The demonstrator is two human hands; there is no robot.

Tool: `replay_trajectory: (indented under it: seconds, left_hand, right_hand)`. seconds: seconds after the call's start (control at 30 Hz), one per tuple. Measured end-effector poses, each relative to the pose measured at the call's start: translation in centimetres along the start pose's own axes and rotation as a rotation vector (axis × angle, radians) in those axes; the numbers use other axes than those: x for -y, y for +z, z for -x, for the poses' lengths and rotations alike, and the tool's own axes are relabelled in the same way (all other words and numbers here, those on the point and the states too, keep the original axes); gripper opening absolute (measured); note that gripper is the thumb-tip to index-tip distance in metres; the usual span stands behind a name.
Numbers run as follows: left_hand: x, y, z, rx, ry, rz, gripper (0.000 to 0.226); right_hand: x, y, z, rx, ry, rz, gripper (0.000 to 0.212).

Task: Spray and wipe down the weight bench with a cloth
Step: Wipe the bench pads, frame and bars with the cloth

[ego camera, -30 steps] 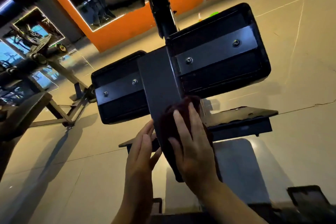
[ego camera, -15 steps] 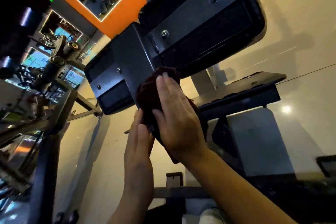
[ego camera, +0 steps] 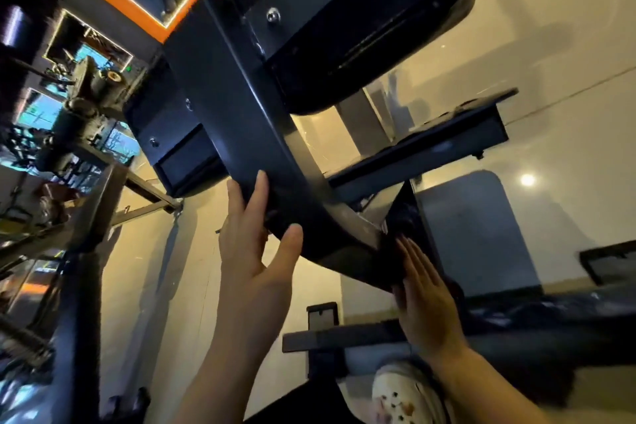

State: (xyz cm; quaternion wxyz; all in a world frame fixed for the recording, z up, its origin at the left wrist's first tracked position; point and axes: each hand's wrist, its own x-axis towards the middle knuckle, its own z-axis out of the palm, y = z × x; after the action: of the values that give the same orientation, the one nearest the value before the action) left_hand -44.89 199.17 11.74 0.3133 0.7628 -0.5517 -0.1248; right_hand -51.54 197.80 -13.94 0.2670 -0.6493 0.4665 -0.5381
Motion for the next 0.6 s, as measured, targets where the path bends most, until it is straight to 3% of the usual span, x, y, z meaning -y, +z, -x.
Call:
replay_trajectory:
  seconds: [0.13,0.33,0.47,0.6]
  left_hand:
    - [0.6,0.0,0.0,0.022,0.057,-0.042,0.058]
    - [1.0,0.4,0.2,-0.030,0.071,-0.079,0.047]
    - [0.7,0.5,0.3,-0.045,0.065,-0.086,0.043]
    - [0.2,0.6,0.3,-0.032,0.071,-0.076,0.046]
  right_hand:
    - [5.1,0.6,-0.3,-0.085,0.158,-0.193,0.055]
    - [12.6,-0.7,-7.7,-0.142,-0.055,-0.243,0.053]
    - [10.9,0.6,-6.5,-0.208,-0.081,-0.256,0.053]
    - [4.8,1.4,-1.1,-0.160,0.103,-0.193,0.056]
